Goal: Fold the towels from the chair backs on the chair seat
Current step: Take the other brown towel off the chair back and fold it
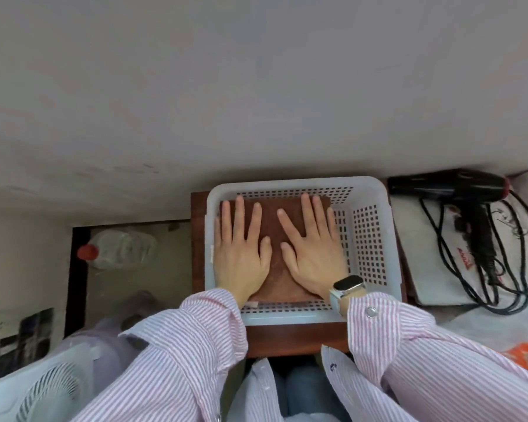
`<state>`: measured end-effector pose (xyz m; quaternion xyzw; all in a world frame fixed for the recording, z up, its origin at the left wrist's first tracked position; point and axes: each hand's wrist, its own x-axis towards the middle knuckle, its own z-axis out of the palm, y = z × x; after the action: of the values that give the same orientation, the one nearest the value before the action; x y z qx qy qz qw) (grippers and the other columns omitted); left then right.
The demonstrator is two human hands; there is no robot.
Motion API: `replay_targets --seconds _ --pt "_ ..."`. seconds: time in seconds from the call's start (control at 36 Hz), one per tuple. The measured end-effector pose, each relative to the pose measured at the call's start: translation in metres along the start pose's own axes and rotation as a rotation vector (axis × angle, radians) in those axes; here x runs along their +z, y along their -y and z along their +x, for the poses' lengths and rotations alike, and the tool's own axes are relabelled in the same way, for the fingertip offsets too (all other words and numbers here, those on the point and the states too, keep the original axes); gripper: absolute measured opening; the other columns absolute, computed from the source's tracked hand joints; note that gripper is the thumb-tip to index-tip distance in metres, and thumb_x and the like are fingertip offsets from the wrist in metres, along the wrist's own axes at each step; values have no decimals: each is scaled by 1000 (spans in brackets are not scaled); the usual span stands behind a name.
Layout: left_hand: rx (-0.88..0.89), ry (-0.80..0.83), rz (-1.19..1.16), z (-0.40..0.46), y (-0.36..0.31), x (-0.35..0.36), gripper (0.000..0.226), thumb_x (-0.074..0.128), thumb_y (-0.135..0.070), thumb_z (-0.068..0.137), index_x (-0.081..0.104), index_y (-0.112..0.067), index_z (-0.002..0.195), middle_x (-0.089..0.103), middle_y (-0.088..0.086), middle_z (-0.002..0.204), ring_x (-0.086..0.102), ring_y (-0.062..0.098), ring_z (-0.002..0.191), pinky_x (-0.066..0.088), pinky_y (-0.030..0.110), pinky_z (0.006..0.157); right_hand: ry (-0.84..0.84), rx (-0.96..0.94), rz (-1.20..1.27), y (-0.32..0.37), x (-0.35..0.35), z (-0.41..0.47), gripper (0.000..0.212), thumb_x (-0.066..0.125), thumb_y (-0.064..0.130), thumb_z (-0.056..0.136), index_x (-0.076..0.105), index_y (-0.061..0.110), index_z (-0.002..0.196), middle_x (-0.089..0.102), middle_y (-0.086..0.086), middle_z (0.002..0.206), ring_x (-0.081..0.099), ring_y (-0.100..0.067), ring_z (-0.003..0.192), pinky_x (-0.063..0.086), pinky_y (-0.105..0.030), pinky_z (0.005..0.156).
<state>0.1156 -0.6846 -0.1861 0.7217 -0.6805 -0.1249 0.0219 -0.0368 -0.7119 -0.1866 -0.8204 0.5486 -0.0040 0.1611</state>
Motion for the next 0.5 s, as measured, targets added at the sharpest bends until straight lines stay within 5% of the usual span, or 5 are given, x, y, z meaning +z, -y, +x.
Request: replay_targets --seconds 0.33,0.44,0.5 --pt "-36 100 59 4 -6 -12 62 24 -42 87 25 -16 144 28 15 150 23 31 139 5 55 113 90 20 -7 1 -9 2 57 29 39 88 24 24 143 18 -22 151 10 -37 141 6 -52 113" --pt "-5 158 103 4 -7 -32 67 3 -48 86 6 -22 147 6 7 156 2 25 144 -9 54 112 127 4 -11 5 -37 0 60 21 42 88 18 26 145 9 -18 154 3 -33 143 -3 -44 114" --pt "7 162 86 2 -8 -45 62 8 -47 89 7 -23 147 3 5 157 -2 24 144 -11 53 112 142 7 -1 8 -52 -1 56 29 38 91 20 26 145 10 -16 154 4 -32 143 -2 -43 115"
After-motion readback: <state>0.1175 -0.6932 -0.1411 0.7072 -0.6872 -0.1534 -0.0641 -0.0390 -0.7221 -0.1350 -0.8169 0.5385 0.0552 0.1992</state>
